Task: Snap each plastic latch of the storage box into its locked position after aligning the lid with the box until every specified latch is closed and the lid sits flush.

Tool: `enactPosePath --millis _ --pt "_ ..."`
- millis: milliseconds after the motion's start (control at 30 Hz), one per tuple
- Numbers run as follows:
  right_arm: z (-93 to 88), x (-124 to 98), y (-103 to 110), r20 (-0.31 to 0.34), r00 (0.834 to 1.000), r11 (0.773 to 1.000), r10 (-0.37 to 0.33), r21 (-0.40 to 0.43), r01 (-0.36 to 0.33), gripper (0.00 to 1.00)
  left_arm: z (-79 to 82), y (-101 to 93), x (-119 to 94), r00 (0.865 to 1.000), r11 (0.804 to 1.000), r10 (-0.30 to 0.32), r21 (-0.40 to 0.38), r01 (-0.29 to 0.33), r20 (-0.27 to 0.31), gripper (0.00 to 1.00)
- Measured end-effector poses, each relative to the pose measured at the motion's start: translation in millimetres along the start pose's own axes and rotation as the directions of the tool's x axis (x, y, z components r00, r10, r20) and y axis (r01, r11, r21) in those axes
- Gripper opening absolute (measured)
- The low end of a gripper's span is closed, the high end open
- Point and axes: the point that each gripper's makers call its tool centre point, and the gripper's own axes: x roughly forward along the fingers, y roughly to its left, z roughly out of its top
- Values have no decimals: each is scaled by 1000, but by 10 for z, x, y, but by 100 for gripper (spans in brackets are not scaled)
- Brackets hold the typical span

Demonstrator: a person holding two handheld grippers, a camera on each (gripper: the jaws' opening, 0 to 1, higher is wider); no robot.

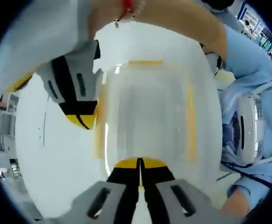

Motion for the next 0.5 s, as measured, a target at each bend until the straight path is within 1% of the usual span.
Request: enactPosePath --millis 67,100,167,267,333,500 --pt "-3 9 13 -5 1000 1000 28 -12 -28 0 5 -1 -2 1000 1000 -1 5 1 2 1" --pt "-5 21 22 -5 998 998 56 -18 -56 0 7 0 -4 1000 1000 -1 8 1 3 1" --pt "-27 51 8 -12 997 997 82 -9 -82 0 12 -2 -6 1000 1000 0 13 0 2 1" --pt "-72 117 16 -29 989 990 142 -17 -143 0 18 -12 -8 1000 1000 8 26 -8 0 1" --pt "-89 164 7 -40 988 987 150 -43 -152 0 20 -18 -12 1000 999 20 41 -20 0 1" --pt "-93 211 19 -13 980 980 197 -25 -198 0 24 -7 -15 1000 999 17 49 -17 0 1"
